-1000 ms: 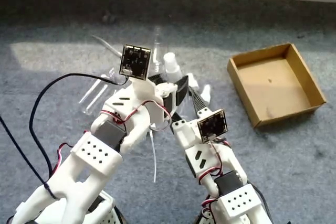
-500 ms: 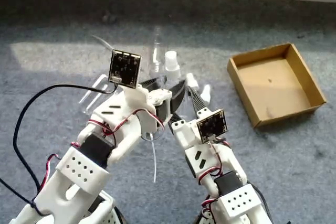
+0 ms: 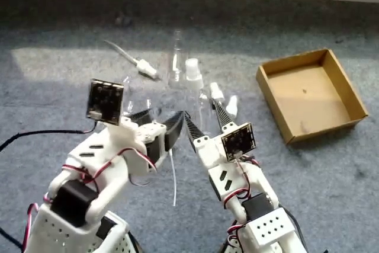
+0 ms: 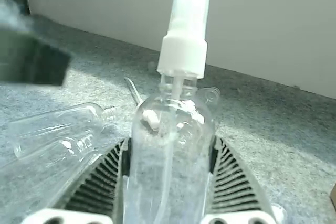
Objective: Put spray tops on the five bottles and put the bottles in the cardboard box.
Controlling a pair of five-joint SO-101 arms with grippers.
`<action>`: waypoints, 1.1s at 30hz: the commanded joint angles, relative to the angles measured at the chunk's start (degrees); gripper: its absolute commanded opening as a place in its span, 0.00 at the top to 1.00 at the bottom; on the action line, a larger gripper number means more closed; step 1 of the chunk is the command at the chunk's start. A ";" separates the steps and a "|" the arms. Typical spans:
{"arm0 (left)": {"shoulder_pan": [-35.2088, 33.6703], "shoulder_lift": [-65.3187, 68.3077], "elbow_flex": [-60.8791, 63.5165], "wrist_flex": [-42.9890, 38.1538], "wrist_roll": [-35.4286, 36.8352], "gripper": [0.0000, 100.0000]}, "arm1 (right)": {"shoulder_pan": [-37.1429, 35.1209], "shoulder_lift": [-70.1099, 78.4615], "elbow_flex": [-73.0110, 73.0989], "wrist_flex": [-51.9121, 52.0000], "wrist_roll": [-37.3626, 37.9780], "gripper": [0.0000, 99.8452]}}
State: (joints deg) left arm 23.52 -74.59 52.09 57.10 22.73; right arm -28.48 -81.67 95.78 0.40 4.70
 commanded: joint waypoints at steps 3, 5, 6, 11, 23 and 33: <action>-8.66 -14.20 5.49 1.85 -5.10 1.00 | -0.13 -0.75 6.20 -0.04 0.53 0.97; -9.71 -18.59 9.01 1.76 -8.26 0.98 | 0.66 -0.75 5.76 -0.04 0.53 0.97; -10.15 -20.70 10.51 1.76 -8.62 0.98 | 1.80 -0.75 5.76 -0.04 0.53 0.97; -11.65 -30.02 17.80 2.20 -8.53 1.00 | 11.47 -0.75 4.26 -0.04 0.44 0.97; -11.74 -30.02 22.20 2.11 -8.44 1.00 | 24.31 -0.75 -17.27 7.69 0.53 0.97; -17.71 -30.02 30.90 1.67 -8.44 1.00 | 25.71 -0.75 -17.89 6.64 2.11 0.97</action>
State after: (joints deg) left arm 9.45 -104.22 82.15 59.12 14.73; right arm -4.66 -81.76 82.07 8.04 4.79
